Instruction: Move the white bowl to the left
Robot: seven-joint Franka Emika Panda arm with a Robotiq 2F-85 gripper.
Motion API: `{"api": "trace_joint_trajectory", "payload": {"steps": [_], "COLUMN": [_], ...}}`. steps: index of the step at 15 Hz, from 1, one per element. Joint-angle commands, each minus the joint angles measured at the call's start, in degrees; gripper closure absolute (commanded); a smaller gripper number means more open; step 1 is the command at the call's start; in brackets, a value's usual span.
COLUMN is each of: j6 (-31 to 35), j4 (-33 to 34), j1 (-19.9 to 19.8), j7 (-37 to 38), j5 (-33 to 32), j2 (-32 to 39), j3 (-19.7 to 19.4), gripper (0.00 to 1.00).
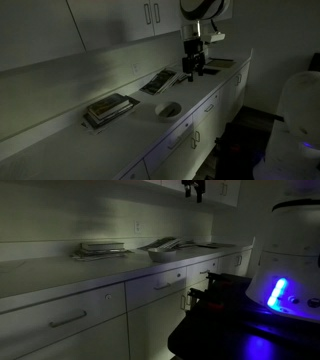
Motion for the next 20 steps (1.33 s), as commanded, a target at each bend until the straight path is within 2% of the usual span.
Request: {"api": "trace_joint_trajectory", "payload": {"steps": [1,5,8,13,16,20], "j6": [-0.1,-0.1,5.2,16.3,19.5,23.8], "j4": [0.1,0.1,1.4,4.1,7.8,12.4], "j1": [-0.7,-0.7,0.2,2.0,2.6,3.4], "j7": [-0.3,-0.3,-0.2,1.0,2.8,10.2], "j5": [0.3,0.3,1.5,0.5,-1.4,-11.3], "j2": [0.1,0.1,4.7,19.1,28.8,39.0], "j3": [0.6,0.6,0.7,3.6,6.1,8.0], "gripper": [0.0,0.0,0.0,0.0,0.0,0.0]}}
